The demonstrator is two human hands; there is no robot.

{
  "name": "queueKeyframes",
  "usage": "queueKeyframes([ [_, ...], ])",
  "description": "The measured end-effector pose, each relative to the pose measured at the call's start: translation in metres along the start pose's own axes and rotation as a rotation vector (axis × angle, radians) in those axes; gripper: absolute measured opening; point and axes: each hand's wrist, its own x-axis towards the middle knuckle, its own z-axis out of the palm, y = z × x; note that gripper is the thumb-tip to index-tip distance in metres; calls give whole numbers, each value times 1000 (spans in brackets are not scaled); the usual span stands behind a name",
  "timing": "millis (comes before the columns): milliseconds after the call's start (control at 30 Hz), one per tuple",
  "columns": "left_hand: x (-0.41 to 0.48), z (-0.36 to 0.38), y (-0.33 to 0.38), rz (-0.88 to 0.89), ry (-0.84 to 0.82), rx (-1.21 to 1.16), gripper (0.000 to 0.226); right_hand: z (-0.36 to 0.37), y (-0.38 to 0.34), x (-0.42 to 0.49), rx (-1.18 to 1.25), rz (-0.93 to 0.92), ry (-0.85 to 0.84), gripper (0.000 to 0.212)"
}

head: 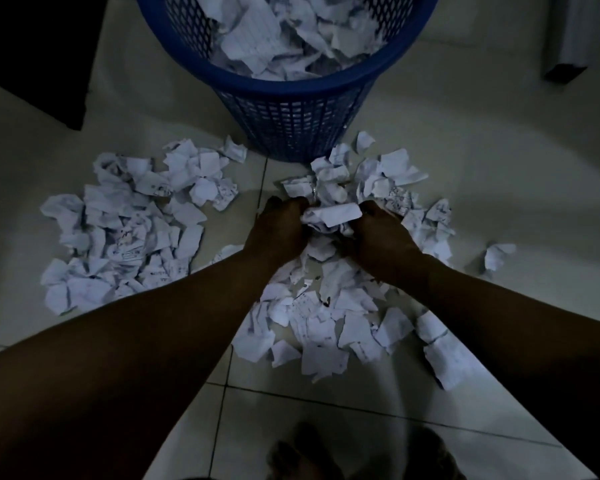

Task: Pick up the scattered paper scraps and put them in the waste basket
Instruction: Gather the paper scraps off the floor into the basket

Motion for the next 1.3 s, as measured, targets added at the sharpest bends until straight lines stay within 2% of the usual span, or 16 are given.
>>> queueKeyframes([
  [100,-6,-16,6,-33,0,-69,24,-11,-10,-3,62,20,-31,51],
  [267,-19,-38,7,-128,16,-231,29,-25,-25,-7,164,-35,37,35],
  [367,-28,-50,-2,-213,23,-310,24,-36,-35,-9,252,-62,74,30],
  [533,-52,-65,-23,-323,100,-451,19,-51,-53,-18,277,-118,95,35],
  [633,-66,-70,-35,-397,157,-542,33,-62,-63,-22,263,-151,114,36],
  [833,-84,-89,-37,-386,264,-701,21,-96,-93,-32,276,-252,168,29],
  [933,-86,-103,-34,-378,300,-786,5,-116,-109,-34,304,-314,166,8],
  [967,-87,-107,-33,-381,306,-805,11,-123,-114,-34,320,-320,154,8],
  [1067,-88,-119,-27,-380,324,-860,12,-145,-126,-30,370,-349,195,20],
  [1167,-86,-126,-22,-387,338,-901,17,-168,-136,-18,414,-338,253,16],
  [1300,-83,-133,-21,-406,367,-986,16,-195,-144,11,509,-296,345,31],
])
